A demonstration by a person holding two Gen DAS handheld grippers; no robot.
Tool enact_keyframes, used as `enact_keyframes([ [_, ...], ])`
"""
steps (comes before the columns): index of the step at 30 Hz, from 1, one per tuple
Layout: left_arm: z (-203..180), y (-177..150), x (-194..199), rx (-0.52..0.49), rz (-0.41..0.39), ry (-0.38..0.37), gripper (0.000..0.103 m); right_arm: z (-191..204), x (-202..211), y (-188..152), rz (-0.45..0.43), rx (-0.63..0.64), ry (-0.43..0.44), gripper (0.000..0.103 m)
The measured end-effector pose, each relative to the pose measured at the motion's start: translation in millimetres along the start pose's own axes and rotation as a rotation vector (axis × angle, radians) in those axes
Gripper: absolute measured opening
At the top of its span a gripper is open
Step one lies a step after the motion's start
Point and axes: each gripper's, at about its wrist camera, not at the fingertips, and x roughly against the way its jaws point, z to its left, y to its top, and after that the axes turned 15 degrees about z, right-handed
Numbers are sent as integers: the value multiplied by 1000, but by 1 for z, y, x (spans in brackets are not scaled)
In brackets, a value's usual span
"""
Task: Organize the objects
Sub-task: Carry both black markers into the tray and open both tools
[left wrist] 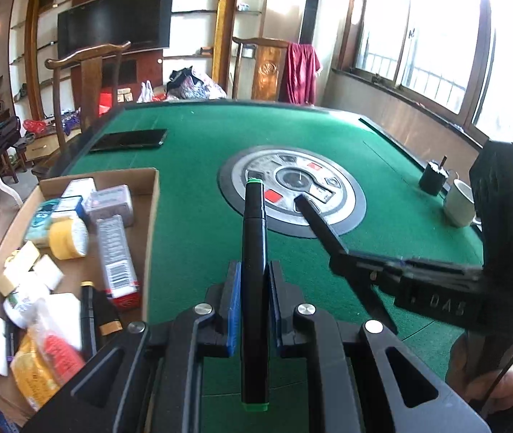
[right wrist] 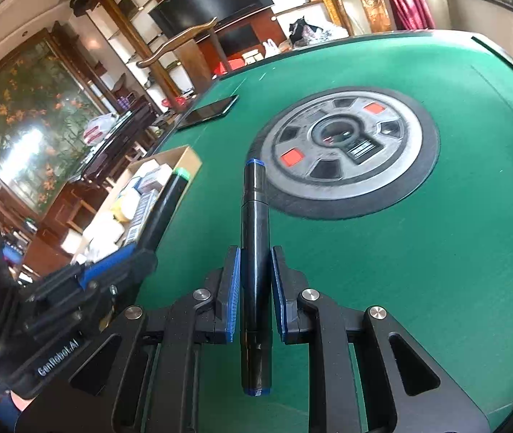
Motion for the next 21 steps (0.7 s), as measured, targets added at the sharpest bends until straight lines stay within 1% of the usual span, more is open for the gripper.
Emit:
enact_keyframes([
  [4,15,-2,11,31,-22,4,13,17,-8,-2,21,23,25,16],
  [8,38,-6,23,76,-46,5,13,37,-20,-2,48,53,34,16],
  [16,103,-16,42,199,-78,24,13,78,-37,7,90,98,86,16],
  [21,146,-23,38,291,-61,31,13,105,-48,14,114,134,100,16],
])
